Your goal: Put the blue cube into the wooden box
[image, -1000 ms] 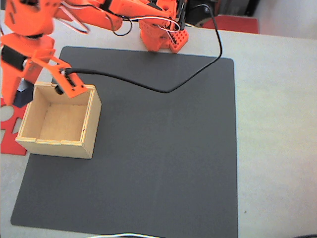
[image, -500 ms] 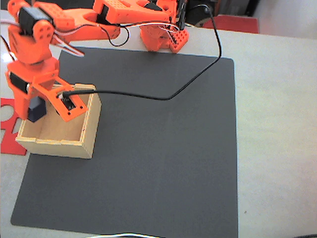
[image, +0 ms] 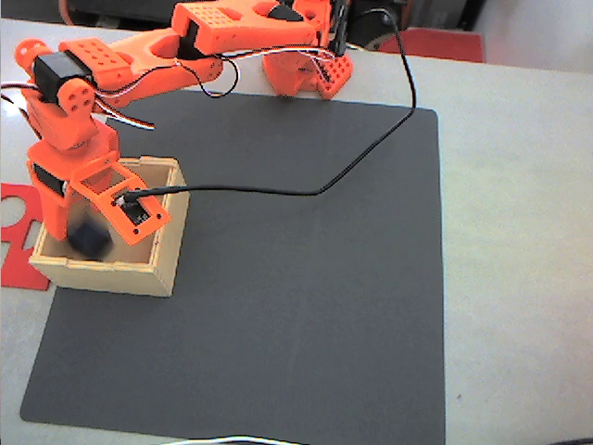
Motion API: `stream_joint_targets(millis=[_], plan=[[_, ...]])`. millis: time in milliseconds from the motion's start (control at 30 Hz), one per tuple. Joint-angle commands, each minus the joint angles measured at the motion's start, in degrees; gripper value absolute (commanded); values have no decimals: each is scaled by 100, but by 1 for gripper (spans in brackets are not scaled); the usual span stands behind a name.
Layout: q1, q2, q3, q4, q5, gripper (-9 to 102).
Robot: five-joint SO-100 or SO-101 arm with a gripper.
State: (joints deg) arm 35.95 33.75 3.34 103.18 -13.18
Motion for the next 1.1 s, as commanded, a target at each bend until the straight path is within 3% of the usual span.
stream_joint_targets(millis=[0, 200, 333, 367, 667, 933, 1067], plan=[[-97, 501, -18, 44, 35, 27], [-237, 914, 26, 44, 44, 26], [-378, 1626, 26, 35, 105, 1], [-439, 1846, 26, 35, 141, 0], [-1257, 4298, 26, 35, 158, 0], [-2531, 6583, 62, 35, -519, 0], [-3604, 8007, 1512, 26, -853, 0]])
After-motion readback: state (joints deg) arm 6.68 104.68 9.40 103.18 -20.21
